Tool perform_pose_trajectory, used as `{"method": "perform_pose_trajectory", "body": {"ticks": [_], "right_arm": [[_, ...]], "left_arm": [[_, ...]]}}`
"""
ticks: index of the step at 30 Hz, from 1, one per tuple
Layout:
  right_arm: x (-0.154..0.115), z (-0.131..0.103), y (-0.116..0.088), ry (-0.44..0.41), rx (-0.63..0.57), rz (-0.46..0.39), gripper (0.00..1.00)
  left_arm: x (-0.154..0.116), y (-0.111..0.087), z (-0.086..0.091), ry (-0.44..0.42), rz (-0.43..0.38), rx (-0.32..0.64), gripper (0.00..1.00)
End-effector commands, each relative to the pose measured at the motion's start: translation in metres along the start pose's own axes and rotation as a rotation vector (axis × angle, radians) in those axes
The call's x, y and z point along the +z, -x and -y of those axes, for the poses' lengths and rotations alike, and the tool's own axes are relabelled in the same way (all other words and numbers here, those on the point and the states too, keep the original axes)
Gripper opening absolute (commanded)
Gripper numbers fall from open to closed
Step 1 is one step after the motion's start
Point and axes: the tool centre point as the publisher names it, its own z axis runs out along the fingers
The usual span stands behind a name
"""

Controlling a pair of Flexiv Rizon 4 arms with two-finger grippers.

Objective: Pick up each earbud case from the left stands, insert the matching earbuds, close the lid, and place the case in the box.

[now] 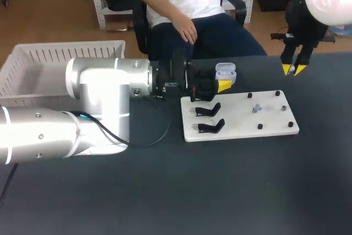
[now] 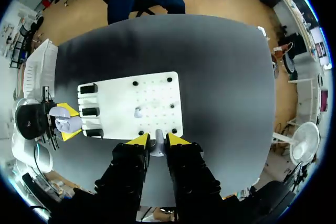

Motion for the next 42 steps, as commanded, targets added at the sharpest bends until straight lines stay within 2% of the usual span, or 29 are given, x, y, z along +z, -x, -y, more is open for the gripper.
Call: {"method": "perform_pose_trajectory", "body": {"ticks": [1,5,8,26,28,29,32,38,42], "right_arm": [[0.002,-0.009,-0.004,0.034,0.494,0.017,0.00],[0.004,-0.020,-0.001,0.009,0.502,0.034,0.00],[0.000,-0.027,0.000,0.049,0.465,0.061,0.00],[-0.001,-0.029,0.001,0.055,0.472,0.058,0.00],[-0.007,-0.032,0.000,0.017,0.493,0.071,0.00],[-0.011,-0.035,0.000,0.035,0.508,0.071,0.00],[-0.019,-0.045,-0.004,0.002,0.541,0.051,0.00],[-0.025,-0.070,-0.008,-0.077,0.496,0.084,0.00],[-0.025,-0.081,-0.008,-0.084,0.465,0.097,0.00]], "left_arm": [[0.000,0.000,-0.002,-0.005,-0.003,-0.002,0.00],[0.000,0.000,-0.002,-0.005,-0.003,-0.002,0.00],[0.000,0.000,-0.002,-0.005,-0.003,-0.002,0.00],[0.000,0.000,-0.002,-0.005,-0.003,-0.002,0.00],[0.000,0.000,-0.002,-0.005,-0.003,-0.002,0.00],[0.000,0.000,-0.002,-0.005,-0.003,-0.002,0.00],[0.000,0.000,-0.002,-0.005,-0.003,-0.002,0.00],[0.000,0.000,-0.002,-0.005,-0.003,-0.002,0.00],[0.000,0.000,-0.002,-0.005,-0.003,-0.002,0.00]]}}
